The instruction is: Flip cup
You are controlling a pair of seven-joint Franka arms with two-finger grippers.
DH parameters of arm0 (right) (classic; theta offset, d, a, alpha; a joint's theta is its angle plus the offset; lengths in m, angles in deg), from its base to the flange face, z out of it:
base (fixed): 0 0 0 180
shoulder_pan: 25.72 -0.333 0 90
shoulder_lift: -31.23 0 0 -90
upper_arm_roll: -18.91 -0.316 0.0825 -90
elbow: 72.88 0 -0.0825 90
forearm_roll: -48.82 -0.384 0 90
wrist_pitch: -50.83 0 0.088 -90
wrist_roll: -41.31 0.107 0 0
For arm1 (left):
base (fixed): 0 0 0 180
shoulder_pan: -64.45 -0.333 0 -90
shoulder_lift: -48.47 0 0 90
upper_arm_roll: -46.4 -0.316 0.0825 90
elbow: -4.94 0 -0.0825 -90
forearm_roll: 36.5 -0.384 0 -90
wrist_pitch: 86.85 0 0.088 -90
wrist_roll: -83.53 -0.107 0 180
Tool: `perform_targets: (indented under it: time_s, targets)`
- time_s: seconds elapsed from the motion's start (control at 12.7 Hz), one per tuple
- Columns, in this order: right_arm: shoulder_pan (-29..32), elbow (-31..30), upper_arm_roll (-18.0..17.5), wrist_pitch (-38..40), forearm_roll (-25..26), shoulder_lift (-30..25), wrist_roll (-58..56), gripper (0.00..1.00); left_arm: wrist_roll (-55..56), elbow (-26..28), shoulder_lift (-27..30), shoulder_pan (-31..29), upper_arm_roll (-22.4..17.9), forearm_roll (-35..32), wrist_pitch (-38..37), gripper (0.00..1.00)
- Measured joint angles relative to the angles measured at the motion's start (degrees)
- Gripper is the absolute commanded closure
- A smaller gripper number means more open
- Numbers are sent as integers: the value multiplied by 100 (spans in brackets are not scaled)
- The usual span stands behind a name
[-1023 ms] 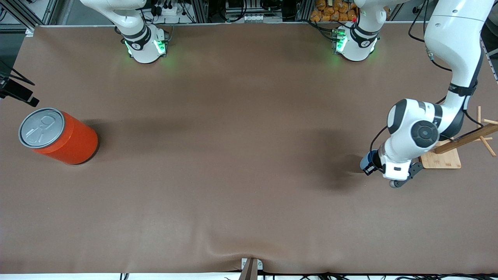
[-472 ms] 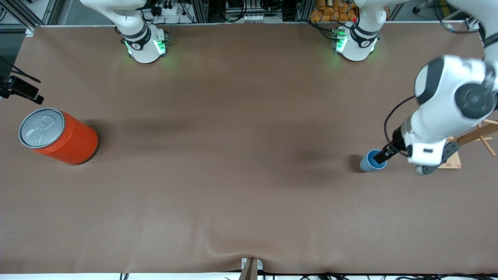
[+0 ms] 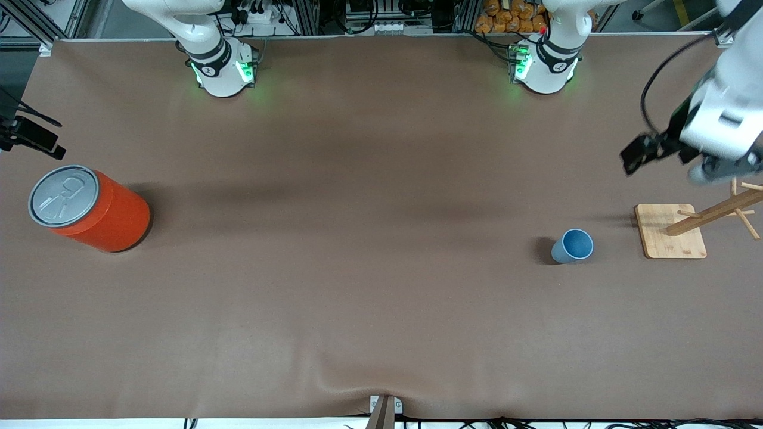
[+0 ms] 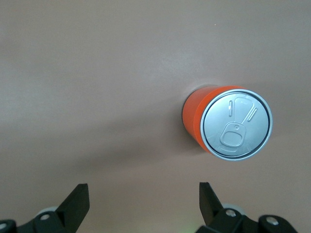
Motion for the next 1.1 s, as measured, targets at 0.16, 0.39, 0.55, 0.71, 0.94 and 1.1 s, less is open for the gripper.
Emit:
perform_targets:
  time_s: [0.16, 0.39, 0.55, 0.71, 0.94, 1.1]
  targets:
    - [0, 1, 0, 0, 9, 0, -71, 0, -287, 182, 192, -165, -13, 235, -58, 0]
    - [0, 2, 6, 0, 19, 0, -107, 0, -384, 436, 209, -530, -26, 910, -7, 0]
    - [-2, 2, 3, 0, 59, 0, -244, 0, -407, 456, 241, -600, -23, 982, 0, 0]
    - [-4, 2, 2, 0, 96, 0, -403, 0, -407, 437, 313, -600, -14, 969, 10, 0]
    - [-4, 2, 3, 0, 115, 0, -451, 0, -489, 342, 323, -582, 72, 616, 29, 0]
    - [-4, 2, 4, 0, 115, 0, -452, 0, -491, 335, 323, -581, 165, 592, 34, 0]
